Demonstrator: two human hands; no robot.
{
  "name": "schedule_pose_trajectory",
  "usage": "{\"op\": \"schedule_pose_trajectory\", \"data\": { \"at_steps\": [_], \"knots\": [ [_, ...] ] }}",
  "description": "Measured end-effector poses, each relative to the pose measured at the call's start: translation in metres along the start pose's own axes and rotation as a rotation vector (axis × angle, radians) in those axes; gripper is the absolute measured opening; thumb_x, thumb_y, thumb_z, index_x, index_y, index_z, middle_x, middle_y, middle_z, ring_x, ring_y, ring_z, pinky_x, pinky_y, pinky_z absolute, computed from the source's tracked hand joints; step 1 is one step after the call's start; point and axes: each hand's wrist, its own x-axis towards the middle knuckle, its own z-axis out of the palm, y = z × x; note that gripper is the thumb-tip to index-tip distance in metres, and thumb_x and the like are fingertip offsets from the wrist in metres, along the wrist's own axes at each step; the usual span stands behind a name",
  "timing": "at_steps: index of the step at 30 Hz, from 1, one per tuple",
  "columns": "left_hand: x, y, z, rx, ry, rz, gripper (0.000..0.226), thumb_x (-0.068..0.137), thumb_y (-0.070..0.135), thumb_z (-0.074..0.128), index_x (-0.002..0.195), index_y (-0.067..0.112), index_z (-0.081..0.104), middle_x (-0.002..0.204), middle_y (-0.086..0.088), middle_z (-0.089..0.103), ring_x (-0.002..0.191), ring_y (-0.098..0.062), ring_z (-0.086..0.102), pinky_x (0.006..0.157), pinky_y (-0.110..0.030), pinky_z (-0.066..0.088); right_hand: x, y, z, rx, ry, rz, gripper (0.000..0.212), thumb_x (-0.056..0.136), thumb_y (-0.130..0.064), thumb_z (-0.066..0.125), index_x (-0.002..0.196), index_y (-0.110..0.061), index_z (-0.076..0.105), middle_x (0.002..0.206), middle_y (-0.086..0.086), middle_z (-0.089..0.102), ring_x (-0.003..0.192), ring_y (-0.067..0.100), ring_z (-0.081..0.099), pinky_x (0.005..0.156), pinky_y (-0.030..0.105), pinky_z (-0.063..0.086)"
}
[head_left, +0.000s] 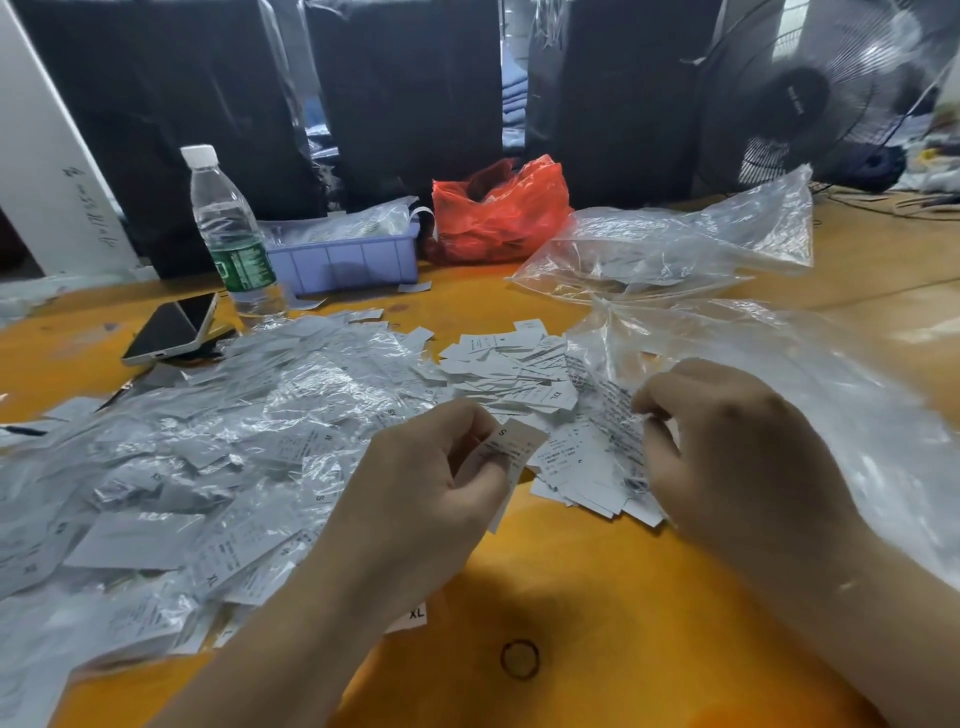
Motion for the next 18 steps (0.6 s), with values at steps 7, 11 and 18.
{"op": "schedule_pose_trajectory", "data": {
  "at_steps": [7, 11, 18],
  "knots": [
    [0.001, 0.002, -0.006, -0.064, 0.074, -0.099, 0.011, 0.078, 0.036, 0.054, 0.078, 0.029, 0.062, 0.07, 0.007, 0.066, 0.059, -0.014, 0.057, 0.047, -0.029, 0.042, 0.011, -0.021, -0.003, 0.497, 0.085, 0.003, 0.015, 0.081, -0.009, 0.072, 0.081, -0.024, 0.069, 0.068, -0.016, 0.063, 0.067, 0.005, 0.062, 0.06, 0.02, 0.053],
    [0.004, -0.003, -0.011, -0.096, 0.116, -0.192, 0.014, 0.079, 0.037, 0.053, 0.092, 0.039, 0.06, 0.074, 0.011, 0.069, 0.062, -0.008, 0.062, 0.052, -0.028, 0.05, 0.024, -0.036, -0.003, 0.918, -0.128, 0.161, 0.027, 0.081, -0.006, 0.072, 0.096, -0.027, 0.064, 0.077, -0.006, 0.07, 0.064, 0.006, 0.064, 0.06, 0.019, 0.054],
    [0.01, -0.014, -0.023, -0.223, 0.229, -0.325, 0.035, 0.091, 0.01, 0.05, 0.097, 0.042, 0.063, 0.062, -0.002, 0.056, 0.052, -0.012, 0.049, 0.052, -0.036, 0.046, 0.058, -0.068, 0.009, 1.305, -0.46, 0.359, 0.035, 0.085, 0.009, 0.063, 0.113, -0.013, 0.062, 0.077, 0.005, 0.06, 0.055, 0.01, 0.057, 0.052, 0.023, 0.048]
  ]
}}
